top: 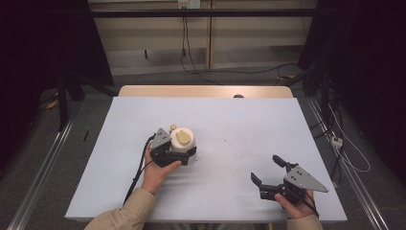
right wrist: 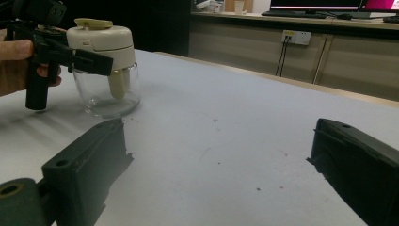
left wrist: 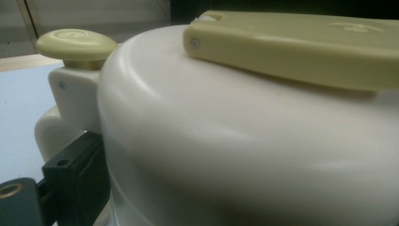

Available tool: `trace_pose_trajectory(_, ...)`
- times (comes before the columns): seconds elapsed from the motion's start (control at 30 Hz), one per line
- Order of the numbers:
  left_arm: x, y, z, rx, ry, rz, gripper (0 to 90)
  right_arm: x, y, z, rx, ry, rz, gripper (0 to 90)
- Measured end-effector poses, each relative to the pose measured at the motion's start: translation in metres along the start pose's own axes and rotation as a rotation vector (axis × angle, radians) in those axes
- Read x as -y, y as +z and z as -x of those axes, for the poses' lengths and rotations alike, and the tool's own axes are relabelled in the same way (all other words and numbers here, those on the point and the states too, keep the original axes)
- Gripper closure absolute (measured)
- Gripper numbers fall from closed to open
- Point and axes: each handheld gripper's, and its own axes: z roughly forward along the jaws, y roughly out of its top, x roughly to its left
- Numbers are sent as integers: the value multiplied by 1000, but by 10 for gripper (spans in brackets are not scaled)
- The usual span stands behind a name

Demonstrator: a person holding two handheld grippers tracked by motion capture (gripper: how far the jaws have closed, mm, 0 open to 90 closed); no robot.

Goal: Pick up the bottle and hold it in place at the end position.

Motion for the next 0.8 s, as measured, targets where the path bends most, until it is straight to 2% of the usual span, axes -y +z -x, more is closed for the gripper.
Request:
trace_pose_trajectory(0.33,0,-1,2,-20,25,10,61,0,0,1,1,3,3,37)
trace_pose_trajectory(0.63,1,-2,3,-25,20,23,62,0,-1,1,1,3,4,37)
trace_pose_trajectory(0.8,1,-2,2,-25,1,37,63,0,-1,1,-1,0,6,37)
